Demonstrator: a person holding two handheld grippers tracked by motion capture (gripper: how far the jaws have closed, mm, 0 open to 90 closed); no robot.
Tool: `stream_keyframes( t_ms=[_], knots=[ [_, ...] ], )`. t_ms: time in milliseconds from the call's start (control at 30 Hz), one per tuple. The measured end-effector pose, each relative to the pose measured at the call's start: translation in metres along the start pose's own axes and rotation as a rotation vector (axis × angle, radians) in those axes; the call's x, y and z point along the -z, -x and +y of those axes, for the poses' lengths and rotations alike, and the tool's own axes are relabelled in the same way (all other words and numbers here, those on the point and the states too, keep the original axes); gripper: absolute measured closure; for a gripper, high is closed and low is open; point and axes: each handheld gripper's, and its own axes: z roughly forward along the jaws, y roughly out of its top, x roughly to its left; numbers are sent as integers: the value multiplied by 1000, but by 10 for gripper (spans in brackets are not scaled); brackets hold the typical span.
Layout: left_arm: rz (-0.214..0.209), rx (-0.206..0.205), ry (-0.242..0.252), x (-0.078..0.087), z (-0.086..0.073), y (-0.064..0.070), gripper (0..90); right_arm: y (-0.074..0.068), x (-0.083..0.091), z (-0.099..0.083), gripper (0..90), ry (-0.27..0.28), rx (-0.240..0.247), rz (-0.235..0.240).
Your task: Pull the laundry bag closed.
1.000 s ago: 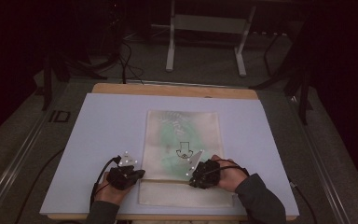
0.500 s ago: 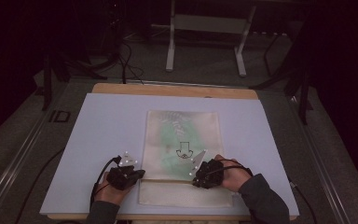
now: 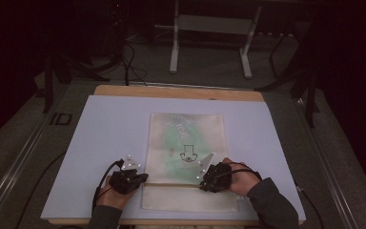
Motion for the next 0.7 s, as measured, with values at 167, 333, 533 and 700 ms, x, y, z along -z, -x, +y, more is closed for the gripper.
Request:
stream_keyframes(
  t_ms=[167, 333, 533, 700],
  knots=[
    [0, -1, -1, 0, 0, 0, 896, 0, 2, -2, 825, 0, -3, -1],
    [0, -1, -1, 0, 0, 0, 896, 0, 2, -6, 824, -7, -2, 5],
    [2, -1, -1, 0, 0, 0, 896, 1, 4, -10, 825, -5, -11, 7],
    [2, -1, -2, 0, 0, 0, 896, 1, 6, -15, 824, -11, -23, 10]
  ],
)
